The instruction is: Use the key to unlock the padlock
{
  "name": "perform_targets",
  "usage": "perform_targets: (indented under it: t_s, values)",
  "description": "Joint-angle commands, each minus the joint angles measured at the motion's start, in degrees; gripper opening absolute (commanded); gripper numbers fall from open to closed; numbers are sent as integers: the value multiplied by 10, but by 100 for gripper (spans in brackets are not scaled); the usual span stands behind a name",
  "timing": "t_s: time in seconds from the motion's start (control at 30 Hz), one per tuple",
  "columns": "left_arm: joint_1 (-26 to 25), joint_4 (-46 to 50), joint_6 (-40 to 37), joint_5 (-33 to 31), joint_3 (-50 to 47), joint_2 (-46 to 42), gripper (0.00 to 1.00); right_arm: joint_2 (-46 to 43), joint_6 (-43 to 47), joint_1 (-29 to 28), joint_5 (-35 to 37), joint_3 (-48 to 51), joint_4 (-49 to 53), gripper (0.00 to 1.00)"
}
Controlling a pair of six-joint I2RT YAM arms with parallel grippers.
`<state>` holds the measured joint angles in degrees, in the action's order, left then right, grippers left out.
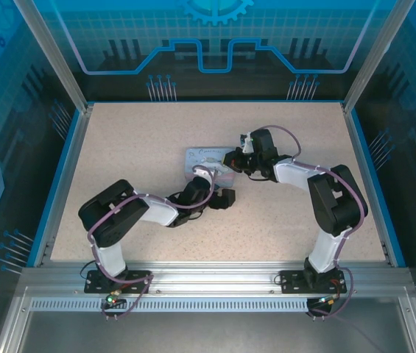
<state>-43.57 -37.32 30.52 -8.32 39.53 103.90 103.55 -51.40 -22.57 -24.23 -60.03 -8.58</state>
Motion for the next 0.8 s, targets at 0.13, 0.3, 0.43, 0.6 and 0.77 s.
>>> perform_targets:
  t_s: [0.13,0.3,0.43,0.6,0.77]
  values:
    - [20,-90,71,-15,-33,10,92,17,-2,-11,0,-10,21,0]
    - [22,-128,80,-4,-51,13,86,18,-3,-11,-1,-13,23,0]
    - [21,-159,92,7,-62,19,81,17,-4,-11,0,-14,24,0]
    - [21,-177,108,12,-60,39,72,14,-4,-12,1,-12,26,0]
    - [21,-177,119,-1,-62,50,65,11,-3,-12,1,-12,29,0]
